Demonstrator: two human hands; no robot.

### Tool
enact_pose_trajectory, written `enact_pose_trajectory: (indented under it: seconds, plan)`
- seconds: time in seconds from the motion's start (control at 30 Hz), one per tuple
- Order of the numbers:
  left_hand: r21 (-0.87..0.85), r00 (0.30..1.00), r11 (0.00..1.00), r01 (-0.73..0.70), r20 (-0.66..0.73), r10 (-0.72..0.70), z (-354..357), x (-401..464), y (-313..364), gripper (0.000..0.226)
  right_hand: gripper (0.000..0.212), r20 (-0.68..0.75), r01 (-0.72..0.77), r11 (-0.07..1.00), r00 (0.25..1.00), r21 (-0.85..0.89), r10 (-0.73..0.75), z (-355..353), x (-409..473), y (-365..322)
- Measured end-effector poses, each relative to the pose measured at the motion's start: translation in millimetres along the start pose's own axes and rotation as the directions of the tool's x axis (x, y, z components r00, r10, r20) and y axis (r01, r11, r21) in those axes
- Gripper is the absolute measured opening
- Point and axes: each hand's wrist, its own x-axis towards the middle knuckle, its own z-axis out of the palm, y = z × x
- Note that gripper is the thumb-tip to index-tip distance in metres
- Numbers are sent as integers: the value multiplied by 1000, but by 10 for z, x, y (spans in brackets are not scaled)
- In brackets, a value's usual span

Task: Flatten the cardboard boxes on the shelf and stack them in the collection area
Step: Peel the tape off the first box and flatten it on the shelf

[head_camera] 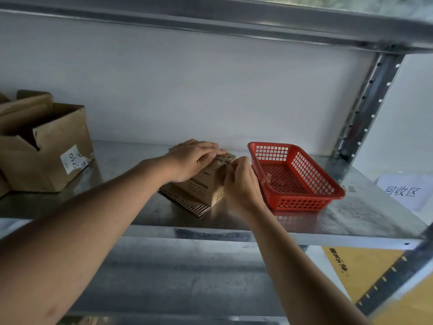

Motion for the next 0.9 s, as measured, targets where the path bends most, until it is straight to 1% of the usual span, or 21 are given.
enact_pose_trajectory:
  seconds: [0.07,0.13,0.17,0.2,0.3,0.33,0.4,0.43,0.5,0.6,0.67,0.7,0.77,0.83,0.9]
  plan:
    - [-1,1000,1000,6,-5,-6,-4,-12,14,43,9,-36,-75,980,996,183,82,-5,-5,14]
    - [0,1000,1000,10,-2,-10,-13,-26,33,43,14,-34,-140,922,986,362,163,8,-21,31]
    - [-1,1000,1000,12,3,-12,-19,-31,40,42,17,-25,-162,900,982,406,188,16,-18,44]
    - [-5,1000,1000,13,9,-13,-25,-31,42,42,18,-17,-181,890,978,420,207,21,-8,57]
    - [-50,999,998,30,35,-28,-50,-43,26,39,14,-30,-204,901,972,382,233,10,40,74]
    - [-66,998,997,37,54,-33,-63,-51,19,43,12,-35,-208,902,970,378,239,-4,50,66]
    - [-76,996,997,33,83,-27,-86,-66,20,64,8,-28,-221,905,968,363,248,-40,58,38]
    - [-67,996,997,25,84,-19,-91,-66,18,71,7,-11,-230,907,968,353,250,-63,61,14]
    - [-53,998,998,14,70,-10,-89,-54,4,74,5,66,-267,893,963,362,261,-138,71,-53]
    - [-52,997,999,-5,73,9,-80,-58,-18,77,10,250,-360,842,927,401,278,-308,133,-159]
    - [-63,997,997,-38,58,42,-75,-75,-26,75,5,355,-438,781,887,444,295,-443,192,-223]
    - [-65,997,997,-49,53,52,-78,-85,-24,73,7,392,-472,743,869,474,301,-502,225,-251]
    - [-40,996,997,-66,57,68,-87,-91,-25,68,8,445,-504,700,848,506,289,-593,280,-301]
    - [3,994,996,-85,69,84,-88,-85,-23,63,11,475,-508,704,838,496,270,-632,318,-327]
    - [11,994,997,-80,70,79,-92,-84,-20,62,13,468,-491,716,846,496,255,-637,345,-343]
